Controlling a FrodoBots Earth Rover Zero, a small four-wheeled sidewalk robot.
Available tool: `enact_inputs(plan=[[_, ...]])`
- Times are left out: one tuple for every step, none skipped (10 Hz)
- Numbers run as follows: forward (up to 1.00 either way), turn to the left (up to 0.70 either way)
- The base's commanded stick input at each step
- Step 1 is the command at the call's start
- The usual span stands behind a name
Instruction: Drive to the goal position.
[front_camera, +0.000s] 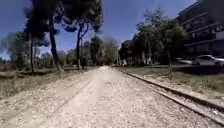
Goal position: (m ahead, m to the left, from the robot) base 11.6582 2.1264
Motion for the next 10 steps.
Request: enact_inputs(plan=[[0.85,0.00],[0.85,0.00],[0.85,0.00],[0.85,0.18],[0.85,0.34],[0.85,0.21],[0.85,0.00],[0.85,0.00],[0.85,0.00],[0.85,0.00]])
